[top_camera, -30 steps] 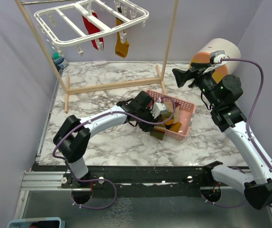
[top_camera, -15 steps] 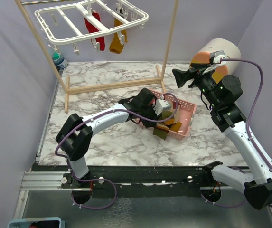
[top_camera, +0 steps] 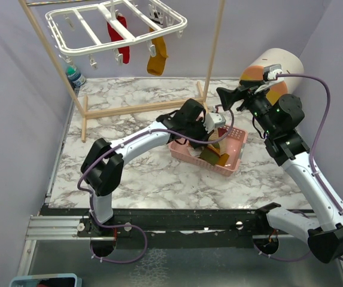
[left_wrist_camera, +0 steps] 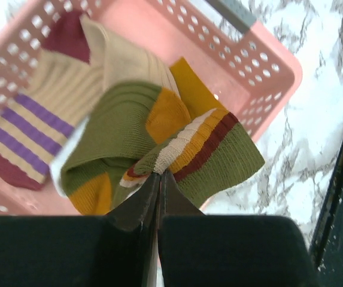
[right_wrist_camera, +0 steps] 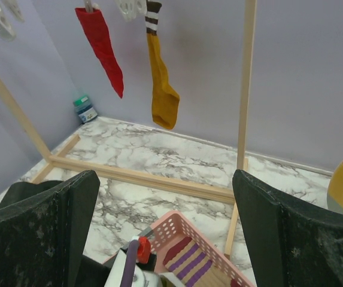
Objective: Remove the socks clipped to the hanger
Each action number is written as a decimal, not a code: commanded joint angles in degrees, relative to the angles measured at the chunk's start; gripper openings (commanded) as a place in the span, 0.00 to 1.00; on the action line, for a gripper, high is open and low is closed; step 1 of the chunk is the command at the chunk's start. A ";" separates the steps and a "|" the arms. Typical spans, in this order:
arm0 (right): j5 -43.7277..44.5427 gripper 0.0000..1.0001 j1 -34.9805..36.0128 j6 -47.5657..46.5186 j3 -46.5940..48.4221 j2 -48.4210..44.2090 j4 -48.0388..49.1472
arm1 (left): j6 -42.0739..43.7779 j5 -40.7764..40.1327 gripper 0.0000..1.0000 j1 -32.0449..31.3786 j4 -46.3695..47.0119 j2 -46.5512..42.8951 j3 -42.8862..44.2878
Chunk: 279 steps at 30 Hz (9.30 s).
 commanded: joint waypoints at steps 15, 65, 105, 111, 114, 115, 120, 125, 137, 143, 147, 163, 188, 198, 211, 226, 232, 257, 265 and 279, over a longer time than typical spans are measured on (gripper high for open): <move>12.49 1.00 0.12 1.41 -2.71 -1.81 1.73 | 0.56 -16.80 0.44 5.73 14.06 2.87 2.20; 10.93 1.00 0.12 5.08 -3.40 2.07 5.49 | -25.15 -19.54 0.99 30.99 71.59 43.48 30.61; 3.11 1.00 0.12 5.75 -3.76 0.86 4.61 | -33.67 3.47 0.00 30.71 87.81 18.11 -3.66; 4.69 1.00 0.12 5.49 -3.76 -2.19 2.33 | -31.77 7.63 0.00 24.55 87.80 9.89 -11.85; 5.55 1.00 0.12 5.27 -3.88 -4.13 1.24 | -31.29 9.43 0.00 21.09 87.66 6.25 -16.00; 5.81 1.00 0.12 5.21 -3.97 -4.69 0.99 | -31.28 9.49 0.00 20.05 87.54 5.05 -17.37; 6.49 1.00 0.12 4.83 -3.93 -7.02 -0.27 | -31.18 10.73 0.00 14.70 87.41 -0.48 -24.72; 8.40 1.00 0.12 4.34 -4.50 -9.05 -1.24 | -30.38 8.94 0.00 11.04 85.90 -7.87 -32.68; -10.83 1.00 0.12 7.16 -4.41 -4.96 4.75 | -25.45 4.00 0.00 8.55 74.66 -27.50 -46.58; -29.98 1.00 0.12 12.49 1.38 5.13 12.62 | -24.26 4.19 0.00 8.48 72.48 -28.49 -47.67; -33.53 1.00 0.12 16.83 3.00 10.67 19.67 | -25.27 5.00 0.00 8.51 72.48 -28.39 -48.24; -33.14 1.00 9.26 20.57 15.57 27.66 30.13 | -27.42 6.11 0.00 8.45 71.57 -30.37 -50.27; -33.11 1.00 10.07 29.66 27.52 42.88 39.90 | -29.73 7.24 0.00 8.45 70.90 -31.04 -52.36; -32.59 0.99 10.67 32.45 27.73 45.57 42.58 | -30.09 7.39 0.00 8.49 70.73 -31.11 -52.45; -32.24 0.97 11.72 35.16 31.23 50.39 44.76 | -29.32 7.04 0.00 8.44 68.93 -32.61 -52.85; -32.83 0.70 12.02 35.47 36.53 52.79 43.57 | -29.12 6.90 0.00 8.36 68.19 -32.70 -53.26; -33.18 0.57 11.99 35.80 37.11 53.19 43.60 | -29.03 6.82 0.00 8.43 68.08 -32.70 -53.52; -33.37 0.27 12.04 36.56 37.90 53.61 41.89 | -27.44 7.58 0.00 8.42 67.45 -31.22 -48.18; -33.89 0.87 11.82 33.29 35.03 49.48 36.82 | -21.31 8.95 0.00 8.51 60.48 -27.11 -36.97; -13.91 1.00 11.03 5.34 20.22 19.76 5.67 | -20.00 8.60 0.00 8.48 57.71 -19.38 -28.60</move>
